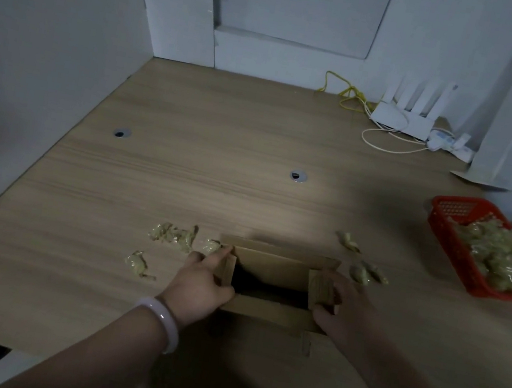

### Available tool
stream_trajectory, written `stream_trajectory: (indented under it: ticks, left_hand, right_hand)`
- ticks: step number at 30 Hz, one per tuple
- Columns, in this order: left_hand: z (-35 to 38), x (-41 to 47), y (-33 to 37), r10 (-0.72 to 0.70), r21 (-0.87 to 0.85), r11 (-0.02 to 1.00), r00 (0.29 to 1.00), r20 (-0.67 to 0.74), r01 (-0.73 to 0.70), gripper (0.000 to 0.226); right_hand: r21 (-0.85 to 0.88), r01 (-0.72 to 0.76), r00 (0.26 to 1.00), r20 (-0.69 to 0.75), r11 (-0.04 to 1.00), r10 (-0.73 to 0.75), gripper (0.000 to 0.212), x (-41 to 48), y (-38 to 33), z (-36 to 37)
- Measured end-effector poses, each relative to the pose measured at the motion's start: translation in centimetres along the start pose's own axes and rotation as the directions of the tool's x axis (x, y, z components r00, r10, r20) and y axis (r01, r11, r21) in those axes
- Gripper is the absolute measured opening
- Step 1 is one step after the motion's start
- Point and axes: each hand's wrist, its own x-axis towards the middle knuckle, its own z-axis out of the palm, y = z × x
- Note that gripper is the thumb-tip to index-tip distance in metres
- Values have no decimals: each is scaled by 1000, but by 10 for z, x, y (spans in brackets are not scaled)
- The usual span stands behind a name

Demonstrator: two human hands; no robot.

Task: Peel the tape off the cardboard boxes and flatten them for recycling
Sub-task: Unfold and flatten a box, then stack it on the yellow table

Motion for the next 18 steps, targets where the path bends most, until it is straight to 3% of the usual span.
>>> stream_trajectory:
  ticks: [3,5,9,11,13,15,18]
  left_hand:
    - [4,7,0,-84,-132,988,995,-62,75,98]
    - [7,14,5,-163,-90,983,986,-40,159,105]
    - [11,25,16,-185,130,973,980,-69,192,72]
    - [9,27,16,-142,118,981,984,-107,154,50]
    - [7,24,13,-80,74,993,986,-143,92,40]
    - [8,21,9,0,97,995,979,-202,20,41]
    - [13,23,8,20,175,984,972,-233,22,54]
  right_hand:
    - [-2,-26,997,-77,1000,26,66,9,-3,4]
    - [-75,-50,995,-94,996,43,73,18,-6,6]
    - [-174,-57,994,-98,983,41,75,31,-11,11]
    - [-99,-63,993,-109,993,52,66,32,-8,11]
    - [89,-80,987,-132,993,91,58,31,-2,7]
    - [226,-58,979,-177,972,100,55,27,5,1]
    - [274,71,968,-250,959,0,56,16,8,-7]
